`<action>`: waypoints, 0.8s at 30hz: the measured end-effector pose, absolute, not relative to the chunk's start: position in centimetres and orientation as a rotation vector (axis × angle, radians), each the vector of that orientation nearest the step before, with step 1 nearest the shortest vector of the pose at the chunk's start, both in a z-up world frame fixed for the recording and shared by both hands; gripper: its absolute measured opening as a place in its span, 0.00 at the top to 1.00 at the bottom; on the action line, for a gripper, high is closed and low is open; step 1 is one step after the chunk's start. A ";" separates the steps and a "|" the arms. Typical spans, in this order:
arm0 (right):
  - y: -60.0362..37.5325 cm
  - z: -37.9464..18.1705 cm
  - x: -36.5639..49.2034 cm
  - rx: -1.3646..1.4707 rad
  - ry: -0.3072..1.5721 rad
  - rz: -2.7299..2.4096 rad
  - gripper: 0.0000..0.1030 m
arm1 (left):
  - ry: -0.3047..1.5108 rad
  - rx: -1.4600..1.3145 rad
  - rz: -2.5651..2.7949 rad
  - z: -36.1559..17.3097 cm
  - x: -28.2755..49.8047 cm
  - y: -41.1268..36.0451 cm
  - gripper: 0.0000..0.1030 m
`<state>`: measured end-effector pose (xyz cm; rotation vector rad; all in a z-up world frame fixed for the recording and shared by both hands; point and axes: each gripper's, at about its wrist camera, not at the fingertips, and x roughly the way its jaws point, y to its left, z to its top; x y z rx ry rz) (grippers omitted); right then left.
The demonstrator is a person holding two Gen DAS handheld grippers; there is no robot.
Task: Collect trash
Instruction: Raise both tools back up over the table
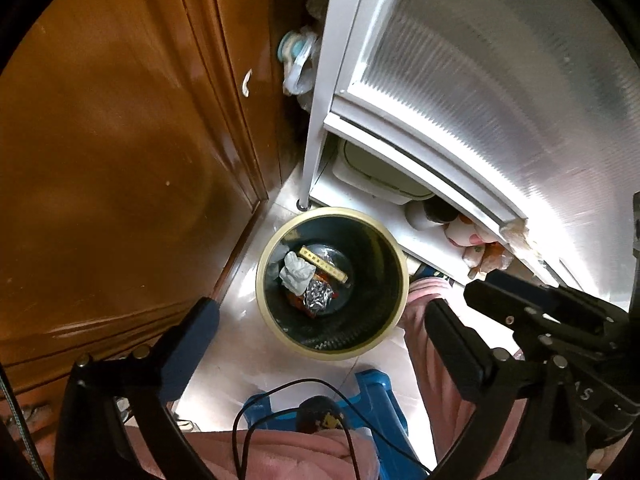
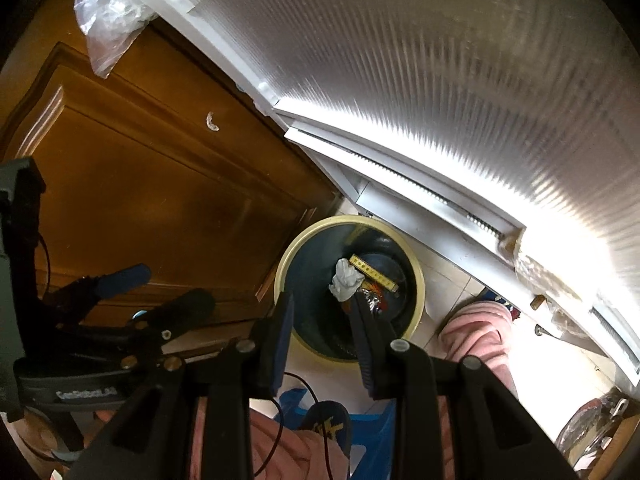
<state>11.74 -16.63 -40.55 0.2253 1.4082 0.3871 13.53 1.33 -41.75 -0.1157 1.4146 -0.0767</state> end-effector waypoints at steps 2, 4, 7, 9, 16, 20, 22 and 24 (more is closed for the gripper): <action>-16.6 -40.4 11.6 0.228 1.408 0.385 0.71 | 1.403 -0.113 -0.086 -41.0 13.2 1.1 0.01; -16.7 -39.9 11.3 0.233 1.406 0.384 0.71 | 1.399 -0.117 -0.094 -40.2 12.9 1.0 0.01; -16.8 -38.5 10.7 0.226 1.389 0.389 0.71 | 1.376 -0.122 -0.097 -38.3 12.4 0.8 0.01; -16.8 -37.3 10.3 0.215 1.369 0.396 0.71 | 1.359 -0.131 -0.110 -36.8 12.0 0.9 0.01; -16.9 -30.8 9.0 0.169 1.257 0.434 0.71 | 1.244 -0.136 -0.152 -29.3 10.9 1.0 0.01; -16.4 -26.7 8.1 0.105 1.170 0.480 0.71 | 1.159 -0.111 -0.169 -25.0 10.4 1.0 0.01; -16.2 -24.6 7.7 0.079 1.128 0.499 0.71 | 1.115 -0.107 -0.181 -22.7 10.2 0.9 0.01; -16.4 -22.6 7.5 0.065 1.092 0.512 0.71 | 1.080 -0.103 -0.192 -20.7 10.0 1.0 0.01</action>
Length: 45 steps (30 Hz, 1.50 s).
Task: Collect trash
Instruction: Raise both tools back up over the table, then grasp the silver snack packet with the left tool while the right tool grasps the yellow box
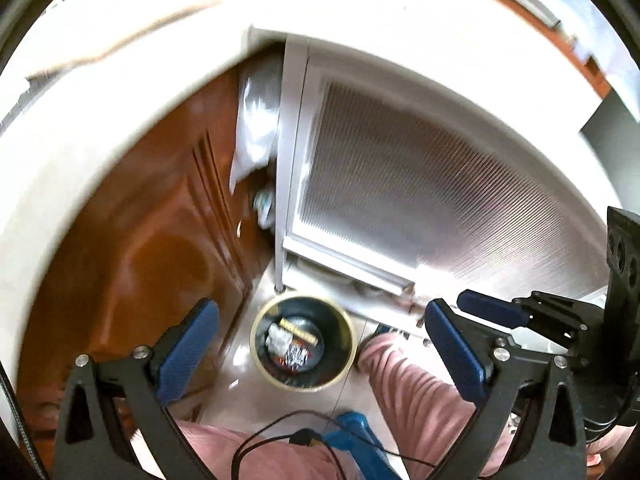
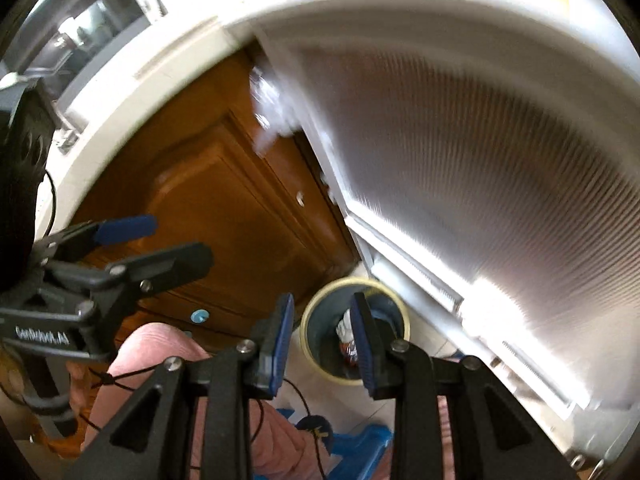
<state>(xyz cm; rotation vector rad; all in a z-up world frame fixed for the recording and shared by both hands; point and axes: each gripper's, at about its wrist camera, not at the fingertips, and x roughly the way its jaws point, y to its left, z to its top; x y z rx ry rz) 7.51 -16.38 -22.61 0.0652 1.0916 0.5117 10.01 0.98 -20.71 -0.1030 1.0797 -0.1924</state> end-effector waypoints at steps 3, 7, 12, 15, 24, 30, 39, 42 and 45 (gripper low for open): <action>-16.5 -20.2 7.4 0.058 1.047 0.518 0.71 | 1.040 -0.070 -0.193 -18.3 10.0 0.9 0.01; -16.9 -17.5 7.7 0.058 1.001 0.524 0.71 | 0.999 -0.034 -0.215 -15.3 10.3 0.6 0.01; -17.7 -13.2 8.4 0.050 0.939 0.532 0.71 | 0.958 -0.018 -0.257 -11.6 11.3 0.6 0.01; -18.4 -10.5 9.6 0.050 0.903 0.532 0.71 | 0.929 0.005 -0.266 -9.0 12.4 0.8 0.01; -22.3 -4.5 16.8 -0.035 0.791 0.463 0.53 | 0.866 0.125 -0.312 -3.4 17.6 -0.7 0.01; -24.4 -3.5 22.5 -0.184 0.758 0.441 0.42 | 0.836 0.249 -0.315 -2.0 22.8 -1.7 0.01; -26.0 -6.8 30.2 -0.404 0.779 0.465 0.34 | 0.888 0.335 -0.287 -4.0 32.6 -1.4 0.01; -26.2 -7.8 32.0 -0.461 0.782 0.486 0.33 | 0.920 0.335 -0.280 -5.1 35.0 -0.9 0.01; -26.4 -8.3 32.8 -0.488 0.786 0.521 0.33 | 0.938 0.354 -0.278 -6.0 36.8 -0.7 0.01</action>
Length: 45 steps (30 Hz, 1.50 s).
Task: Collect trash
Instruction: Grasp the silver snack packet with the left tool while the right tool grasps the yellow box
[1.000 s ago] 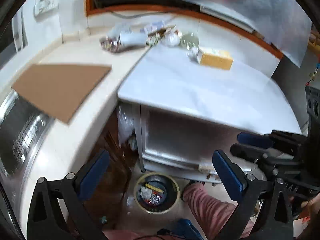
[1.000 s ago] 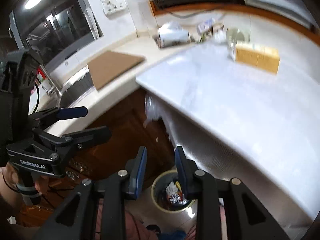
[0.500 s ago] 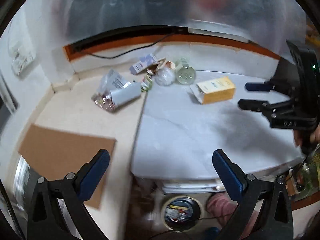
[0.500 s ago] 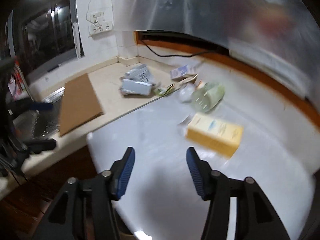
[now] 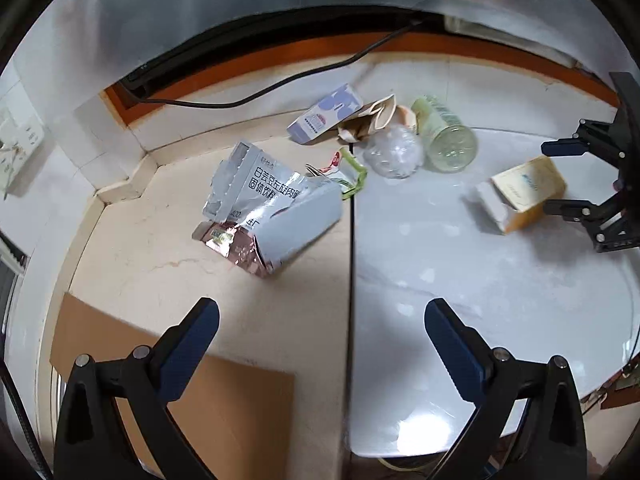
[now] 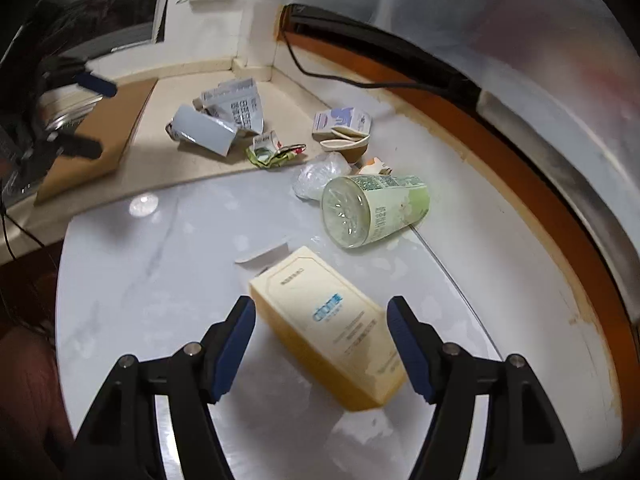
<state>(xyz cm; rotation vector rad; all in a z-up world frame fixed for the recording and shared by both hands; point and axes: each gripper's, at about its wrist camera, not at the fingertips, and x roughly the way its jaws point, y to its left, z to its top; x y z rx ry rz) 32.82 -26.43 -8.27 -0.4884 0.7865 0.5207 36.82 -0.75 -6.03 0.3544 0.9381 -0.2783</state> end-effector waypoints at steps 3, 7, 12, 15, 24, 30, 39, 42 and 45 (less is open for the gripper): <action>-26.4 -9.0 33.6 -0.542 0.808 0.567 0.33 | 0.952 0.399 -0.268 -6.8 38.4 -1.0 0.01; -25.9 -10.2 34.3 -0.636 0.850 0.598 0.33 | 0.961 0.490 -0.242 -7.9 40.6 -1.8 0.01; -25.8 -10.9 35.6 -0.658 0.878 0.609 0.29 | 0.971 0.535 -0.218 -8.9 43.5 -2.6 0.01; -25.6 -11.0 36.4 -0.644 0.914 0.617 0.23 | 0.991 0.541 -0.207 -9.6 45.1 -3.0 0.01; -25.7 -12.2 40.1 -0.542 1.007 0.539 0.28 | 1.019 0.590 -0.159 -11.1 48.2 -4.6 0.01; -27.3 -12.4 40.7 -0.399 1.007 0.515 0.45 | 1.051 0.664 -0.147 -12.7 48.9 -5.6 0.03; -28.0 -12.2 38.6 -0.303 0.959 0.476 0.49 | 1.122 0.634 -0.107 -13.5 49.1 -4.9 0.58; -28.4 -11.4 38.1 -0.249 0.941 0.473 0.55 | 1.086 0.622 -0.065 -13.0 48.6 -4.4 0.68; -29.2 -10.6 36.3 -0.178 0.924 0.477 0.57 | 1.066 0.554 -0.066 -12.0 47.3 -3.8 0.69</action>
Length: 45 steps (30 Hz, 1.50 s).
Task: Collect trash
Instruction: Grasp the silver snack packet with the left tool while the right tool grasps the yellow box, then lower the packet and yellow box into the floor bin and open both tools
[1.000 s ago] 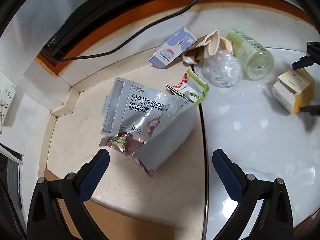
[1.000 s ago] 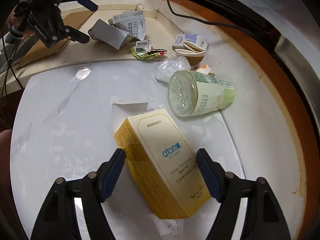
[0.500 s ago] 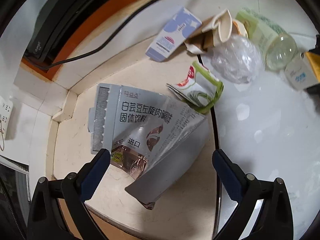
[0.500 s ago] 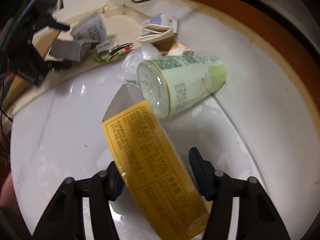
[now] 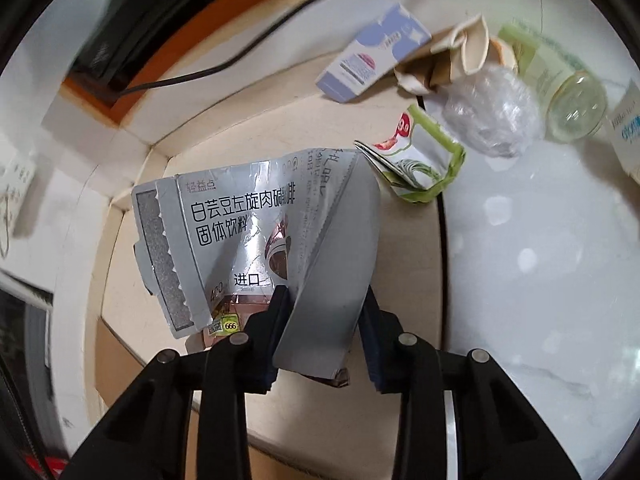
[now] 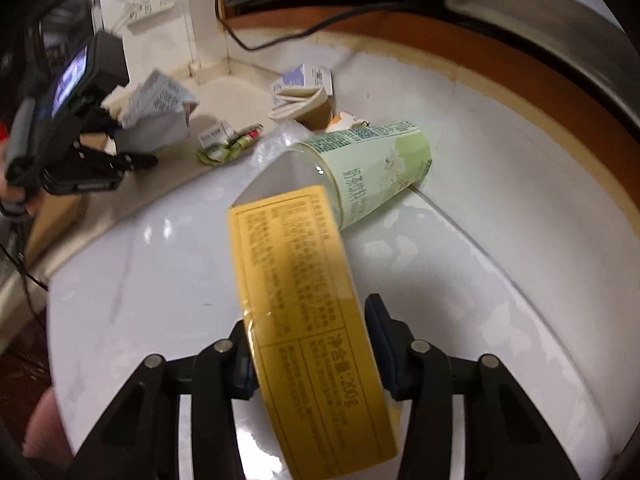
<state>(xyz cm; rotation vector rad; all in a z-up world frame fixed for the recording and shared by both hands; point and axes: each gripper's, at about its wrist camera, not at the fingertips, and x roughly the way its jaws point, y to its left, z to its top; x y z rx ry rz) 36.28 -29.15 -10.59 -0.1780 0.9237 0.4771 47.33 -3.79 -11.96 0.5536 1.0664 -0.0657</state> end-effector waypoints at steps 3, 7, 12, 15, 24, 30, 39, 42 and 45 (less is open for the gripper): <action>-29.2 -10.0 34.5 -0.131 0.913 0.478 0.57 | 1.039 0.513 -0.067 -10.7 45.2 -3.5 0.69; -29.5 -8.8 31.7 -0.023 0.897 0.477 0.57 | 1.001 0.432 -0.103 -8.8 40.9 -2.8 0.69; -28.6 -6.8 27.6 0.125 0.840 0.521 0.57 | 0.960 0.323 -0.197 -6.2 34.3 -1.9 0.69; -27.7 -5.8 24.6 0.200 0.813 0.548 0.57 | 0.932 0.271 -0.249 -4.9 29.8 -1.7 0.69; -23.9 -4.8 16.9 0.317 0.764 0.632 0.57 | 0.909 0.071 -0.334 -4.4 17.9 -0.4 0.69; -22.4 -7.5 12.2 0.318 0.802 0.624 0.57 | 0.963 -0.014 -0.297 -8.4 13.1 1.3 0.69; -19.8 -16.8 8.5 0.225 0.980 0.567 0.57 | 1.173 -0.075 -0.312 -18.6 9.1 0.5 0.69; -19.2 -20.7 8.3 0.220 1.064 0.554 0.57 | 1.228 -0.079 -0.305 -22.3 8.9 0.1 0.69; -19.0 -24.5 8.6 0.214 1.139 0.522 0.57 | 1.280 -0.103 -0.287 -26.2 9.2 0.1 0.69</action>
